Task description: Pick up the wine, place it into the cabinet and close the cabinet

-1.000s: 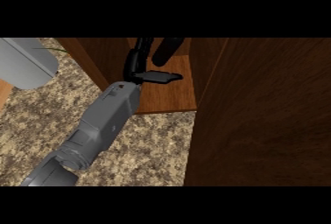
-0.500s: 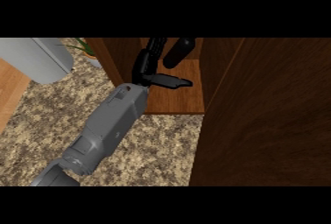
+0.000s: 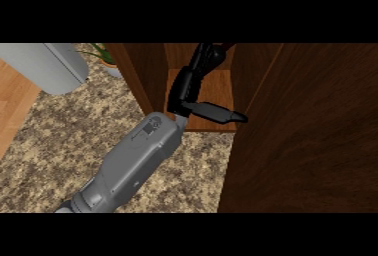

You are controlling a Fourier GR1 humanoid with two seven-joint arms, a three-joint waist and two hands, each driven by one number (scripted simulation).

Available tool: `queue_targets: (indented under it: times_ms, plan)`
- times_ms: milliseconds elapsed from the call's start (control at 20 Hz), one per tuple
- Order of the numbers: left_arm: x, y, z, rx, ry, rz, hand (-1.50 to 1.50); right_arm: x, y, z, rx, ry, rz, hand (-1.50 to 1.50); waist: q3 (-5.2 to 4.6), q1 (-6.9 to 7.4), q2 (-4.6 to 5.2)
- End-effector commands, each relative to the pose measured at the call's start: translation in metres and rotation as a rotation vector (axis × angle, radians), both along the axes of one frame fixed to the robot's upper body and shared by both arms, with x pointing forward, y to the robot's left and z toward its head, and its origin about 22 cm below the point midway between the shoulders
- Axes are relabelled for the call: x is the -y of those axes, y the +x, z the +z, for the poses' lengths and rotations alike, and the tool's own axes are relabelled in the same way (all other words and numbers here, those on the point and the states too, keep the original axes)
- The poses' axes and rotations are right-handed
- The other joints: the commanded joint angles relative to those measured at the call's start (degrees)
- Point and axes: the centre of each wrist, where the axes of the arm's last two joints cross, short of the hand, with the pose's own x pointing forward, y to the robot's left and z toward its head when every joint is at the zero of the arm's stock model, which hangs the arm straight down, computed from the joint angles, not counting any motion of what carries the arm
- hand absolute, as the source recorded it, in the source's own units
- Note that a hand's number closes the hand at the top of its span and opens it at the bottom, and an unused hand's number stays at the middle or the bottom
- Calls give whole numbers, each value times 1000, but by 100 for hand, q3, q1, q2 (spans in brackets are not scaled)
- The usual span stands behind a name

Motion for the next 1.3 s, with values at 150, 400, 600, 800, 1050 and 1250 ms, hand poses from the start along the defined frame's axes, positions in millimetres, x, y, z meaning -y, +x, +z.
queue_targets:
  times_ms: [150, 400, 600, 800, 1050, 1250]
  plan:
    - [27, -79, 19, -29, -78, -4, -150, -5, -3, 0, 31, 2, 5, -150, 1, 6, 18]
    - [25, -120, 9, -47, -133, 46, -150, -11, -11, 11, 41, 2, 40, -150, -4, -82, 41]
    - [17, -140, 19, -49, -193, 77, -150, -12, -15, 8, 44, -4, 17, -150, -3, -56, 47]
    - [-7, -164, 10, -81, -219, 80, 150, -12, -16, 8, 42, -1, 9, -150, -2, -64, 63]
    - [-34, -221, 2, -86, -212, 11, 150, -15, -25, 8, 31, 9, 3, -150, -6, -53, 48]
    - [-53, -233, -2, -74, -220, -25, 150, -18, -16, 5, 38, -20, 53, -150, -3, -68, 75]
